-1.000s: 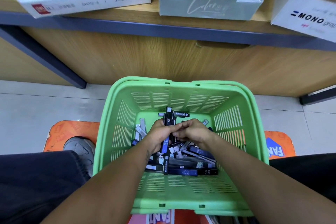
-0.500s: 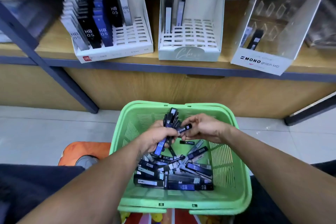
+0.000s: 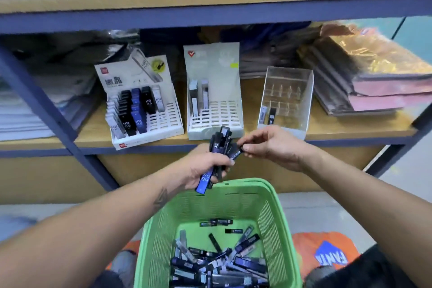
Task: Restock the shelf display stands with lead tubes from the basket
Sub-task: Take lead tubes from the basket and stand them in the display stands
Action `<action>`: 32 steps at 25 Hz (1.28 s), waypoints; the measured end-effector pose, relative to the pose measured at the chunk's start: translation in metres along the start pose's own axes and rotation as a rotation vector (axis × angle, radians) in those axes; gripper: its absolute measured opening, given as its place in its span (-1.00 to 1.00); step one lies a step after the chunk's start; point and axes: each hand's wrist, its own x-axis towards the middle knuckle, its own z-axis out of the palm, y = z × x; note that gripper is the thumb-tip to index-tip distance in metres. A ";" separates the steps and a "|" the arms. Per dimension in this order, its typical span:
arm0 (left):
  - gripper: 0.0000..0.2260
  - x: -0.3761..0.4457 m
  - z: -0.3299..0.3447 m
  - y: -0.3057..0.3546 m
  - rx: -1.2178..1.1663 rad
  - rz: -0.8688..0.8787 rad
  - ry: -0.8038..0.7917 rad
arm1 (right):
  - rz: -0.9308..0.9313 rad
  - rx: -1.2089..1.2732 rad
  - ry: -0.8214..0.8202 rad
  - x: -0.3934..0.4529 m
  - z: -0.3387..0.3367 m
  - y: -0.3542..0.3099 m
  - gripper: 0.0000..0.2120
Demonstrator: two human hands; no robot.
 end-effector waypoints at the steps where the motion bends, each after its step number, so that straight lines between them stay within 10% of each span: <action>1: -0.93 0.002 0.003 0.016 -0.004 0.014 -0.001 | -0.051 0.015 0.062 -0.002 -0.004 -0.013 -0.86; 8: -0.95 0.036 0.014 0.088 -0.256 0.097 -0.025 | -0.212 0.044 0.351 -0.001 -0.048 -0.073 -0.85; 32: -0.79 0.078 0.032 0.102 -0.150 0.330 0.104 | -0.280 0.120 0.369 0.023 -0.078 -0.074 -0.80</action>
